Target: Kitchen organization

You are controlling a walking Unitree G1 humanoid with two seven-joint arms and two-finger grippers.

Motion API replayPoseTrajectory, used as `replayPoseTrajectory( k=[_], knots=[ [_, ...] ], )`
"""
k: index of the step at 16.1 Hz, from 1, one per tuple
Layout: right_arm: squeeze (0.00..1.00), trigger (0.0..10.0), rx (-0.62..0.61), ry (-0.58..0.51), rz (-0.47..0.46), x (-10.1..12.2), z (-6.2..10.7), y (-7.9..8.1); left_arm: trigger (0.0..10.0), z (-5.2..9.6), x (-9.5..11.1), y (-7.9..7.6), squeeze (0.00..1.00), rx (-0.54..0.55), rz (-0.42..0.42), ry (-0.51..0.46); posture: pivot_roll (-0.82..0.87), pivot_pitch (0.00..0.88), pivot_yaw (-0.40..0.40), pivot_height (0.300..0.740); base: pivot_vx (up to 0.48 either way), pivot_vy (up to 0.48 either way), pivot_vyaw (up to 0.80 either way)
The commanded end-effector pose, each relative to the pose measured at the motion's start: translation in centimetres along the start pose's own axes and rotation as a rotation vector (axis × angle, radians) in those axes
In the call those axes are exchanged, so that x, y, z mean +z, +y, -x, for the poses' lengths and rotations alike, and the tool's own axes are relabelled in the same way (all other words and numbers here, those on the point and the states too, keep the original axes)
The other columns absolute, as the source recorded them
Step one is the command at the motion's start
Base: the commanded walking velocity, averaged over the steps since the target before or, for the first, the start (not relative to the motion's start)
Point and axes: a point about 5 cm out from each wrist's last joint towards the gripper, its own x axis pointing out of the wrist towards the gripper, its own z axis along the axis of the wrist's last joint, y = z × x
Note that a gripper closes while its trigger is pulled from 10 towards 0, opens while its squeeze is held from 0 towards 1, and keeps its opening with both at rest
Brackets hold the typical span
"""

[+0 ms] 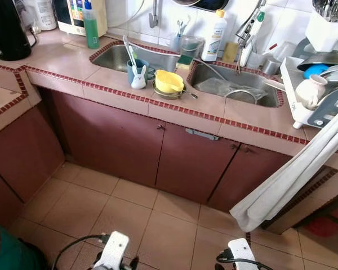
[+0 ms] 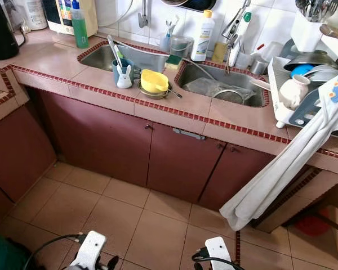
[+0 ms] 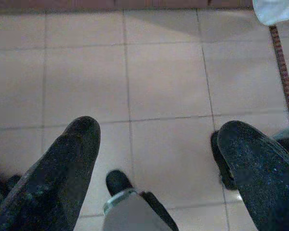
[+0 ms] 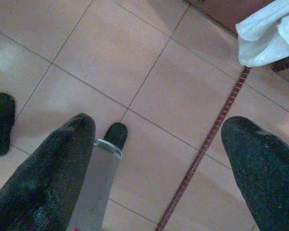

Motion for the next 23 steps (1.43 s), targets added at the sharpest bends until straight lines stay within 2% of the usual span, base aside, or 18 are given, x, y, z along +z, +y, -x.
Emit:
replayPoseTrajectory(
  k=[1,2,3,4,6,7,8,10,12,14,15,16,17,18,20,23],
  knots=[
    [0.8,10.0,-0.021,-0.053,-0.008,1.1,0.0,-0.7,10.0,-0.1,1.1,0.4,0.0,0.02,-0.011,-0.06,0.07,0.0,-0.085,0.74,0.0,0.0,0.0],
    [0.0,10.0,-0.015,-0.081,-0.005,1.7,-0.1,-0.7,10.0,-0.1,1.4,0.8,0.0,0.045,-0.014,-0.086,0.06,0.0,-0.078,0.74,0.0,0.0,0.0],
    [0.0,10.0,-0.013,-0.095,-0.009,2.0,-0.2,-0.7,10.0,-0.1,1.6,1.0,0.0,0.058,-0.009,-0.098,0.05,0.0,-0.074,0.74,0.0,0.0,0.0],
    [0.0,10.0,0.004,-0.161,-0.042,3.2,-0.3,-0.6,10.0,0.1,2.4,1.8,0.0,0.101,0.07,-0.168,0.03,0.0,-0.063,0.74,0.0,0.0,0.0],
    [0.0,10.0,0.013,-0.262,-0.072,4.9,-0.2,-0.6,10.0,0.2,3.5,2.3,0.0,0.138,0.109,-0.258,0.02,0.0,-0.066,0.74,0.0,0.0,0.0],
    [0.0,10.0,0.037,-0.359,-0.244,6.5,-0.2,-0.7,10.0,0.3,4.5,2.1,0.0,0.15,0.09,-0.336,0.03,0.0,-0.066,0.74,0.0,0.0,0.0],
    [0.0,10.0,0.061,-0.419,-0.316,7.5,-0.1,-0.8,10.0,0.5,5.2,2.0,0.0,0.159,0.092,-0.389,0.02,0.0,-0.067,0.74,0.0,0.0,0.0],
    [0.0,10.0,0.118,-0.529,-0.361,9.4,0.1,-0.6,10.0,0.7,6.9,2.1,0.0,0.164,0.117,-0.486,0.03,0.0,-0.066,0.74,0.0,0.0,0.0],
    [0.0,10.0,0.07,-0.623,-0.227,12.0,0.5,-0.2,10.0,1.1,9.7,2.5,0.0,0.174,0.115,-0.605,0.03,0.0,-0.068,0.74,0.0,0.0,0.0],
    [0.0,10.0,0.174,-0.723,-0.321,14.2,1.0,0.2,10.0,1.7,11.7,3.0,0.0,0.164,0.128,-0.698,0.03,0.0,-0.071,0.74,0.0,0.0,0.0],
    [0.0,10.0,0.224,-0.79,-0.323,15.7,1.5,0.6,10.0,2.1,12.7,3.2,0.0,0.172,0.127,-0.734,0.03,0.0,-0.075,0.74,0.0,0.0,0.0],
    [0.0,10.0,0.279,-0.917,-0.18,18.4,3.0,1.7,10.0,2.9,15.0,3.1,0.0,0.154,0.142,-0.805,0.03,0.0,-0.076,0.74,0.0,0.0,0.0],
    [0.0,10.0,0.279,-0.924,-0.153,18.8,3.1,1.9,10.0,3.2,15.4,2.8,0.0,0.131,0.13,-0.826,0.03,0.0,-0.081,0.74,0.0,0.0,0.0],
    [0.0,10.0,0.276,-0.982,-0.069,20.4,4.0,2.6,10.0,3.9,16.3,1.9,0.0,0.078,0.058,-0.868,0.03,0.0,-0.082,0.74,0.0,0.0,0.0],
    [0.0,10.0,0.252,-1.028,0.003,21.1,4.6,2.6,10.0,4.0,16.0,1.9,0.0,0.088,0.049,-0.853,0.04,0.0,-0.09,0.74,0.0,0.0,0.0],
    [0.0,10.0,0.228,-1.038,-0.015,21.5,5.1,2.2,10.0,4.7,15.9,2.4,0.0,0.117,0.069,-0.849,0.05,0.0,-0.1,0.74,0.0,0.0,0.0]
  ],
)
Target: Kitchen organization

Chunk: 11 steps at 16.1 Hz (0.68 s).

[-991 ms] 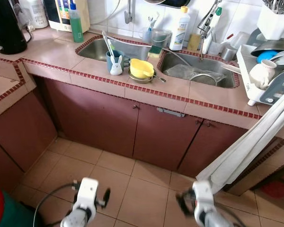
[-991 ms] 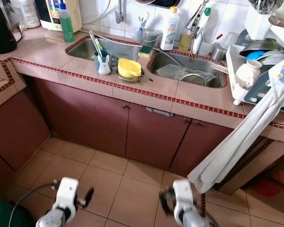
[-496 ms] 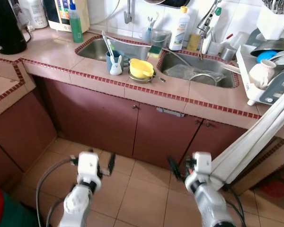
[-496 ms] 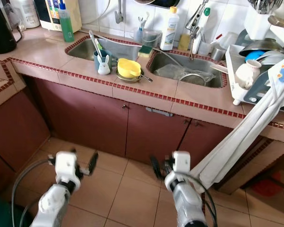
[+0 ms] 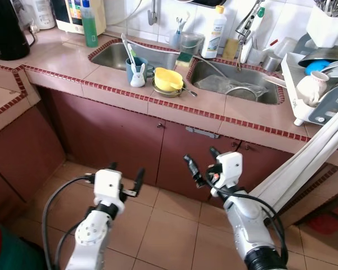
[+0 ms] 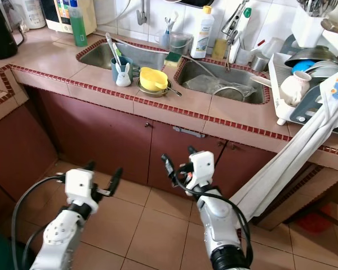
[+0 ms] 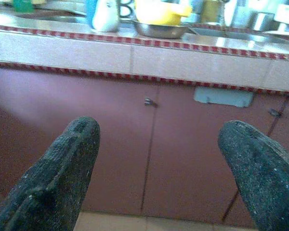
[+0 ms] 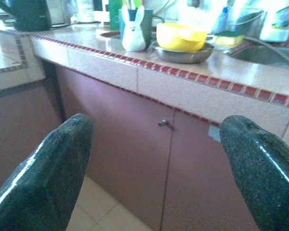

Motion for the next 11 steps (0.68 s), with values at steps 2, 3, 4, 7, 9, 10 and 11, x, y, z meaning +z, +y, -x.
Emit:
replayPoseTrajectory(
  k=[2,3,4,7,9,10,11],
  knots=[
    [0.0,10.0,-0.004,-0.007,0.025,0.5,0.1,-0.2,10.0,0.0,0.9,0.1,0.0,0.009,0.0,-0.013,0.06,0.0,-0.104,0.74,0.0,0.0,0.0],
    [0.0,10.0,-0.007,-0.009,0.031,0.6,0.1,-0.2,10.0,0.0,1.0,0.1,0.0,0.007,-0.001,-0.013,0.06,0.0,-0.107,0.74,0.0,0.0,0.0],
    [0.0,10.0,-0.011,-0.011,0.033,0.7,0.1,-0.1,10.0,0.2,1.1,0.1,0.0,0.006,-0.008,-0.01,0.07,0.0,-0.112,0.74,0.0,0.0,0.0],
    [0.0,10.0,-0.002,-0.026,0.073,1.3,0.1,-0.1,10.0,0.5,1.2,0.7,0.0,0.023,-0.004,-0.001,0.07,0.0,-0.113,0.74,0.0,0.235,0.0],
    [0.0,10.0,0.008,-0.024,0.117,1.5,0.2,-0.3,10.0,0.4,1.5,1.3,0.0,0.032,-0.017,0.001,0.07,0.0,-0.117,0.74,0.0,0.371,0.0],
    [0.0,10.0,0.005,-0.018,0.124,1.5,0.2,-0.5,10.0,0.3,1.6,1.5,0.0,0.037,-0.021,0.001,0.07,0.0,-0.119,0.74,0.0,0.368,0.0],
    [0.0,10.0,0.001,-0.016,0.125,1.5,0.2,-0.6,10.0,0.3,1.7,1.6,0.0,0.041,-0.023,0.001,0.07,0.0,-0.12,0.74,0.0,0.371,0.0]
  ],
)
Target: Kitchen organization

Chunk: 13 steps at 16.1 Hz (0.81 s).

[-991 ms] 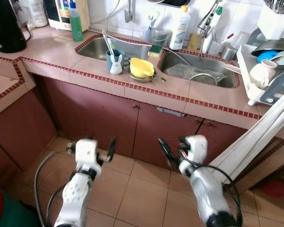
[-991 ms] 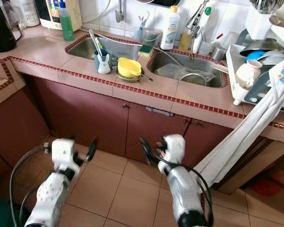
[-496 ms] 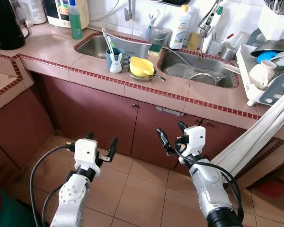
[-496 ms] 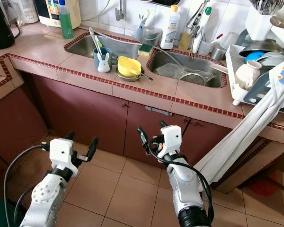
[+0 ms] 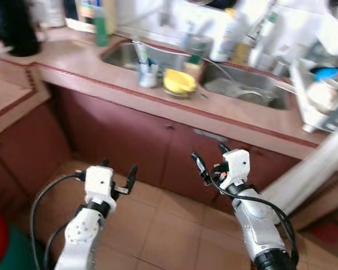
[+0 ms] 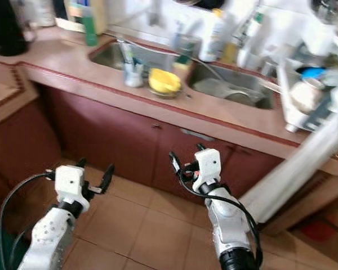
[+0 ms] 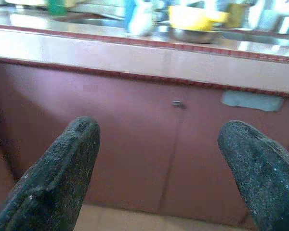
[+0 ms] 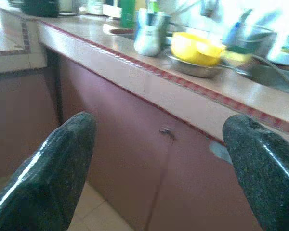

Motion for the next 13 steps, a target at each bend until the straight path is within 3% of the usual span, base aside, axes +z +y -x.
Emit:
replayPoseTrajectory(
  k=[1,6,10,13],
  knots=[
    [0.0,10.0,0.002,-0.013,0.019,0.55,-0.16,-0.12,10.0,-0.31,0.51,0.03,0.0,0.009,0.005,-0.009,0.07,0.0,-0.121,0.74,0.0,0.371,0.0],
    [0.0,10.0,0.012,-0.009,0.033,0.52,-0.04,0.06,10.0,-0.43,0.58,-0.61,0.0,0.0,0.008,-0.01,0.07,0.0,-0.125,0.74,0.0,0.365,0.0],
    [0.0,10.0,0.019,-0.002,0.04,0.39,0.32,0.07,10.0,-0.32,0.42,-0.61,0.0,-0.001,0.01,-0.003,0.06,0.0,-0.13,0.74,0.0,0.0,0.0],
    [0.0,10.0,0.022,0.002,0.044,0.34,0.4,0.04,10.0,-0.28,0.38,-0.63,0.0,0.0,0.012,0.001,0.06,0.0,-0.131,0.74,0.0,0.276,0.0]
  ],
)
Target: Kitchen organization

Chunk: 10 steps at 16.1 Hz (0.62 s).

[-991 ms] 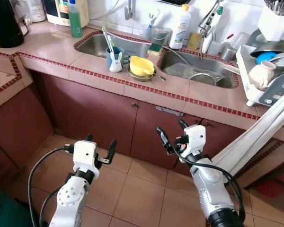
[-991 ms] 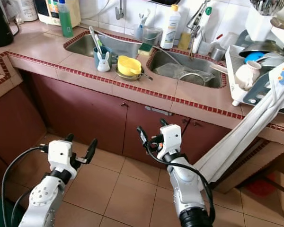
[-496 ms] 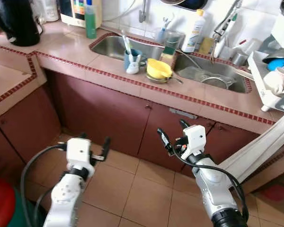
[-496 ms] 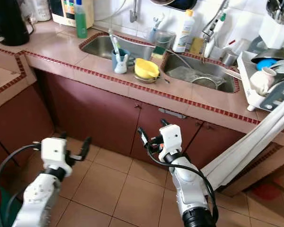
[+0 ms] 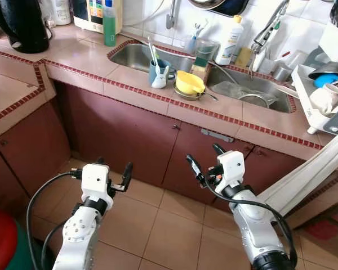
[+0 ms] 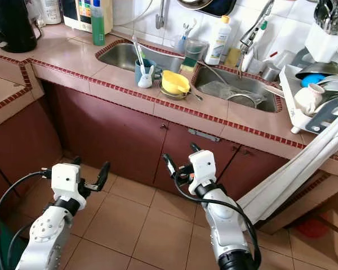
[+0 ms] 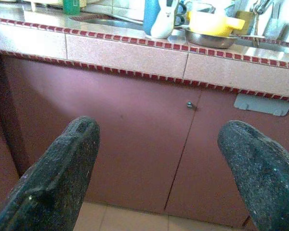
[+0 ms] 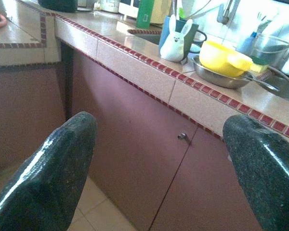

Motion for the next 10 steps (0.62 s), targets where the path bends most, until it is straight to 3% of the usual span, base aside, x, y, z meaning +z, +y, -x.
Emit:
replayPoseTrajectory(
  k=[1,10],
  knots=[
    [0.0,10.0,-0.009,-0.003,0.012,0.31,0.09,-0.39,10.0,-0.07,0.25,-0.32,0.0,-0.012,-0.007,-0.005,0.07,0.0,-0.132,0.74,0.0,0.322,0.0],
    [0.0,10.0,0.0,-0.001,0.011,0.33,-0.04,-0.1,10.0,-0.08,0.34,-0.36,0.0,-0.01,-0.006,-0.005,0.07,0.0,-0.13,0.74,0.0,0.338,0.0]
  ],
)
